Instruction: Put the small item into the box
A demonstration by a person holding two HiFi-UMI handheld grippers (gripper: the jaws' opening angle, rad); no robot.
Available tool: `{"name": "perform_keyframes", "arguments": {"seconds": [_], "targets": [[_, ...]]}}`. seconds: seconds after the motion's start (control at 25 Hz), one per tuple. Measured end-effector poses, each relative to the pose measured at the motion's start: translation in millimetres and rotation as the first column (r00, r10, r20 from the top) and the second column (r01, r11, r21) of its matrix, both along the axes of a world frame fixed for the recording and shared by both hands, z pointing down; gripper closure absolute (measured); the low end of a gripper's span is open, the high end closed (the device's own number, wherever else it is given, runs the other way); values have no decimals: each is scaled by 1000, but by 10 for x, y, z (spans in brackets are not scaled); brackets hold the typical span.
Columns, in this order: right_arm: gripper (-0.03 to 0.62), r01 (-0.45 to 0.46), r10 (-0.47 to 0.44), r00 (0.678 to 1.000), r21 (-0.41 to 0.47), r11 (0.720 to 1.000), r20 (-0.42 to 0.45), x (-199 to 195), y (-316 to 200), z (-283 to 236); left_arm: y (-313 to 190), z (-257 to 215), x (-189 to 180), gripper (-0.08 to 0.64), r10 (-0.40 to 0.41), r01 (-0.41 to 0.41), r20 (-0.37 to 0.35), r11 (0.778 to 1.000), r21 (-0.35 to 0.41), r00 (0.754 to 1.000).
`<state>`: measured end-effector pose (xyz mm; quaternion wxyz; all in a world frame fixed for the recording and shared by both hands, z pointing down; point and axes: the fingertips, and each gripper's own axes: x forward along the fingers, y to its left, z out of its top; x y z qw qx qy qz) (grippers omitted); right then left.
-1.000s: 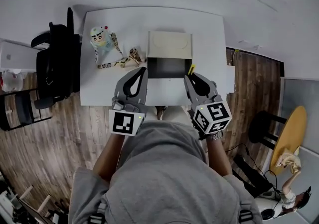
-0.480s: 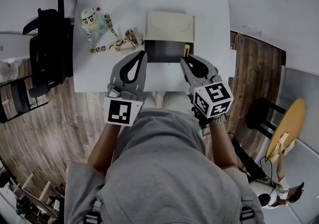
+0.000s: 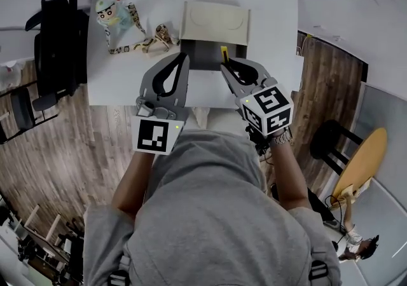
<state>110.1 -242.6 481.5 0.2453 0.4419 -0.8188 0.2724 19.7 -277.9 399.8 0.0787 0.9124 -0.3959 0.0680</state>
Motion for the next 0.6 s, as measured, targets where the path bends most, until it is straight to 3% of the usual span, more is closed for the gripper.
{"name": "perform_keyframes", "arguments": {"seconds": [0.28, 0.6], "targets": [[520, 111, -113, 993, -80, 991, -23, -115, -92, 232, -53, 67, -45, 557, -43, 43, -2, 999, -15, 999], [520, 223, -230, 973, -173, 959, -23, -276, -162, 516, -131, 115, -127, 557, -88, 88, -4, 996, -28, 996]]}}
